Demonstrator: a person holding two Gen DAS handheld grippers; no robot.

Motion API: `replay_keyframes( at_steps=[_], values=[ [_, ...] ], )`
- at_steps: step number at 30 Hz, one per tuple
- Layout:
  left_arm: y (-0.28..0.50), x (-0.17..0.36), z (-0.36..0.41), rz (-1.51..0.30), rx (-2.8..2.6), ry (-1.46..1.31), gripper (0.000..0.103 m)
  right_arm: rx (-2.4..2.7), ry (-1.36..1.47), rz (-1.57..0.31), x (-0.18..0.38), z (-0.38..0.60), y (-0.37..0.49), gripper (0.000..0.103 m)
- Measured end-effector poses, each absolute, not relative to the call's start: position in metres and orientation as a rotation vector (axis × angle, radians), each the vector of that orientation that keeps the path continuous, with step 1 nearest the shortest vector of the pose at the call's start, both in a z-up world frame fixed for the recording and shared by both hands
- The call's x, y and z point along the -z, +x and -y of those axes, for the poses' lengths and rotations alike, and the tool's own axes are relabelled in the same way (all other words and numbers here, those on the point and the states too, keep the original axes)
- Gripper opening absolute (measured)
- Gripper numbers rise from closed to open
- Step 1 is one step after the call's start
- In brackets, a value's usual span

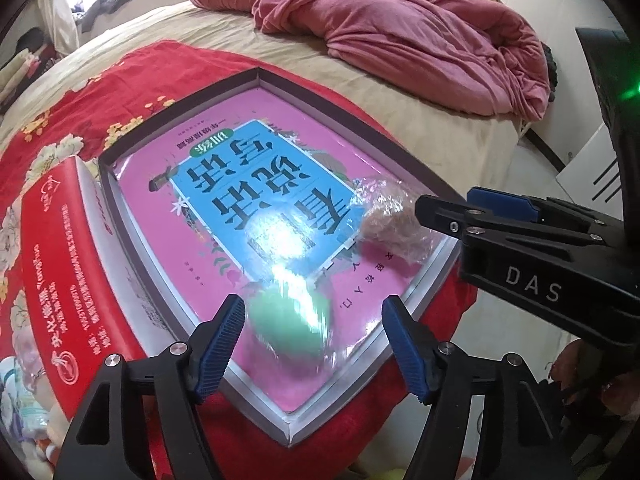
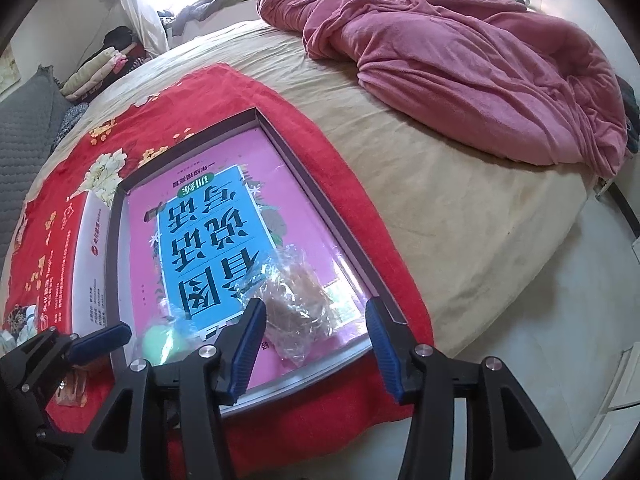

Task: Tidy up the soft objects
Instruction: 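Open both tools to release the bags onto the pink tray, then withdraw both open tools from the tray back toward the pile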

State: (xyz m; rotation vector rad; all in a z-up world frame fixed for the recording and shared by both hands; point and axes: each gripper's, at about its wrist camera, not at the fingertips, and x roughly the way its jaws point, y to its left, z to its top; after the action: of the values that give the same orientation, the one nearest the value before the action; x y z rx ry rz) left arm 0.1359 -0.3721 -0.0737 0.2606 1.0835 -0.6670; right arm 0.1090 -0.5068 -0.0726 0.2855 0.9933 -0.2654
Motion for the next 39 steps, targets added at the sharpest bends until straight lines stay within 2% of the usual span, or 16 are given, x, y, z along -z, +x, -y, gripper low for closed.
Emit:
replay_keyframes(
  at_steps=[4, 14, 18, 39],
  values=[
    [0.131, 0.067, 0.37, -1.072, 0.674, 0.257, 0.073, 0.273, 0.291, -0.979, 0.067, 0.509, 0.106, 0.057],
    [0.121, 0.043, 0.354, -1.019, 0.662, 0.225, 0.076, 0.28, 0.283, -0.971, 0.056, 0.503, 0.097, 0.06],
    [0.12, 0.036, 0.343, -1.005, 0.65, 0.2, 0.076, 0.285, 0.276, -0.95, 0.046, 0.5, 0.091, 0.064],
    [0.103, -0.009, 0.274, -0.94, 0.588, 0.142, 0.077, 0.281, 0.241, -0.892, -0.002, 0.458, 0.071, 0.067]
  ],
)
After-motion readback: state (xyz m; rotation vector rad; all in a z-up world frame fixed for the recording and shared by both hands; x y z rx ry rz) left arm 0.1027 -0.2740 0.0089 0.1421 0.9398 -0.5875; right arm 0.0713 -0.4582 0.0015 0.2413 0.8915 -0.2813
